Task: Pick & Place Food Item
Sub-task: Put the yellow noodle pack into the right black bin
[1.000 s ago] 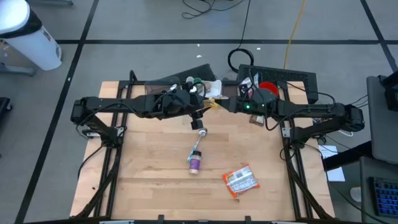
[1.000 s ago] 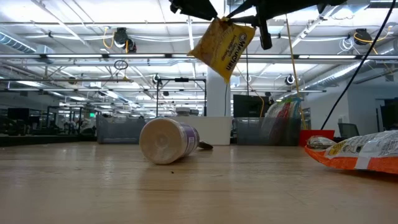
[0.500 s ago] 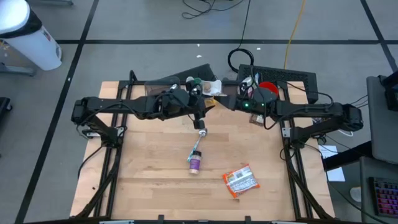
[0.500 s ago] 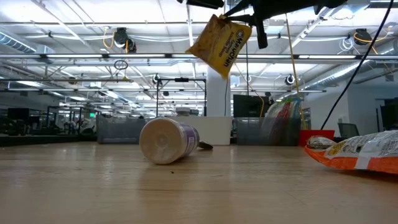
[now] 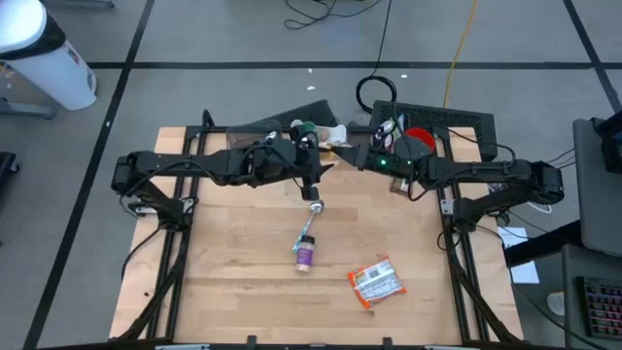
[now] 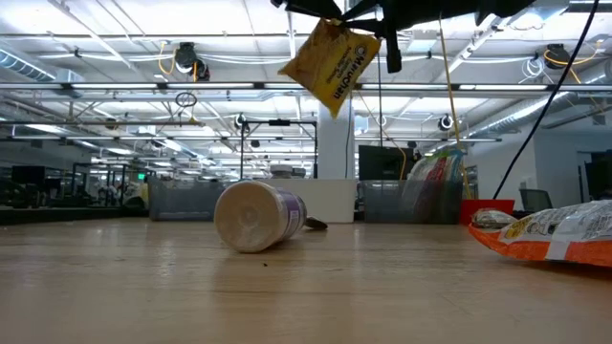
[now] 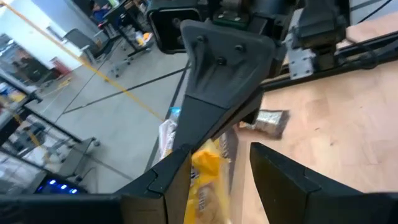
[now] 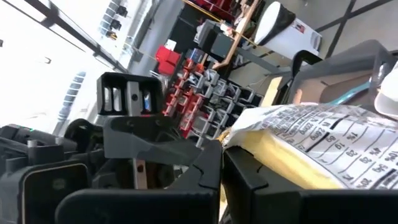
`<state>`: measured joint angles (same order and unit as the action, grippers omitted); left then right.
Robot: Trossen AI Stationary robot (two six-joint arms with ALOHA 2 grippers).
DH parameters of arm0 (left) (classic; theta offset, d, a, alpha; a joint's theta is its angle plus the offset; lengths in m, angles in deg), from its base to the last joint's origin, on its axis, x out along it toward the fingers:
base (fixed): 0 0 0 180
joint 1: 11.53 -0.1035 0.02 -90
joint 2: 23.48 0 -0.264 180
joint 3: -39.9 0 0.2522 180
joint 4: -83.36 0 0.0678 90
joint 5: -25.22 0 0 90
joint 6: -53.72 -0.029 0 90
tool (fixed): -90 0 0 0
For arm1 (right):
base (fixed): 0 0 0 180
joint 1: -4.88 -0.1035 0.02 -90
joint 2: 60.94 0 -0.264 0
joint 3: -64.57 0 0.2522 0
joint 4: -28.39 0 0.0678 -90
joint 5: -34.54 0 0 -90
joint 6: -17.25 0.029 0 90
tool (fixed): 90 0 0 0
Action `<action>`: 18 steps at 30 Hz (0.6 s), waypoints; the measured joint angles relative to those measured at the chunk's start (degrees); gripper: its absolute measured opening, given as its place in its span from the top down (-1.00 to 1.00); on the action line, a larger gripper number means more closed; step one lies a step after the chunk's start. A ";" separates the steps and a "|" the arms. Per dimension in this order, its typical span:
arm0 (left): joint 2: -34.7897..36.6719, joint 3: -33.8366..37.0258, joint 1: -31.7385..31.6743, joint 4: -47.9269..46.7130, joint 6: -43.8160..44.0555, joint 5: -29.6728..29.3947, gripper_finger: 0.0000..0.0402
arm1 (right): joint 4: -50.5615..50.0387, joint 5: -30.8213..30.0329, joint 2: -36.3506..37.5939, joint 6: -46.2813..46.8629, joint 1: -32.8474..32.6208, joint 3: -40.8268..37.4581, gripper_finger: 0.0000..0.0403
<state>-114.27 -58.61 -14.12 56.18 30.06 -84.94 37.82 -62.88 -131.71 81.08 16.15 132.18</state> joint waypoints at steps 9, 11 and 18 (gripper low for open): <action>0.00 0.00 0.00 -0.83 -0.22 -3.79 0.15 | 2.18 -0.03 0.02 0.00 0.02 -0.01 1.00; 0.00 0.00 0.00 -0.87 -0.22 -3.91 0.15 | 2.23 -0.04 0.02 0.00 0.02 -0.01 1.00; 0.00 0.00 -0.04 0.31 -0.22 -4.81 0.32 | 2.32 -0.05 0.04 0.00 0.02 -0.01 1.00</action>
<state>-114.27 -58.61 -14.16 56.49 29.84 -89.75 40.15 -62.94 -131.68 81.08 16.17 132.18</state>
